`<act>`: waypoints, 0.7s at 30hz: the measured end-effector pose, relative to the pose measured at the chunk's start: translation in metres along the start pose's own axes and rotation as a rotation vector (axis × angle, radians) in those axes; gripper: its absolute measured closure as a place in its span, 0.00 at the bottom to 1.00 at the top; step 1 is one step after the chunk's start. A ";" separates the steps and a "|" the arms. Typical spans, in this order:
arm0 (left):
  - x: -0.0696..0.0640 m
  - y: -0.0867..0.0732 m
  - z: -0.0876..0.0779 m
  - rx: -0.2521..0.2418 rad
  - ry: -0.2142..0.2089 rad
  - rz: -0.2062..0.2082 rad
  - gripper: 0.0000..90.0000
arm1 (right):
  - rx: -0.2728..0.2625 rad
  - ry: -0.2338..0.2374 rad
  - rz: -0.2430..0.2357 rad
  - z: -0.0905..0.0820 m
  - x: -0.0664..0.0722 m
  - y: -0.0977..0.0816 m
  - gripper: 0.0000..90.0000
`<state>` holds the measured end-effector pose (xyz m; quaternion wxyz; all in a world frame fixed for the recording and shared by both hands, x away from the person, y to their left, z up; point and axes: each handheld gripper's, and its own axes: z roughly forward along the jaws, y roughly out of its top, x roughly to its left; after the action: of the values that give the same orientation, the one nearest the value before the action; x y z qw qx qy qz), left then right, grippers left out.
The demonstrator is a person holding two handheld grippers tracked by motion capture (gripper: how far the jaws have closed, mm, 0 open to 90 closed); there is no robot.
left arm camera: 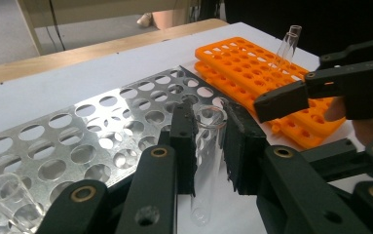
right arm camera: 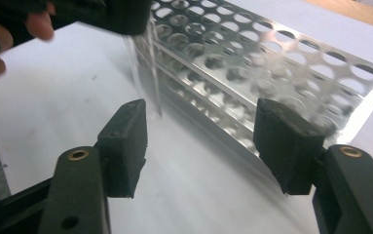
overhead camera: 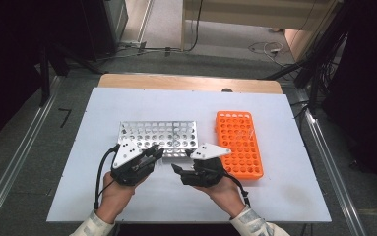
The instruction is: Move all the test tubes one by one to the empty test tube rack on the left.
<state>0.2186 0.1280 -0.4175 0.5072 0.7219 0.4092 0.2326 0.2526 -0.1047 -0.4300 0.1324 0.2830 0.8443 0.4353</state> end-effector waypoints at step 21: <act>0.021 0.017 -0.011 -0.033 0.041 -0.047 0.84 | -0.017 -0.071 0.085 -0.053 -0.034 -0.037 0.38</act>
<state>0.2277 0.1485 -0.3998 0.5160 0.6985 0.4327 0.2422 0.2413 -0.1774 -0.4297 0.1463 0.3329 0.8225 0.4373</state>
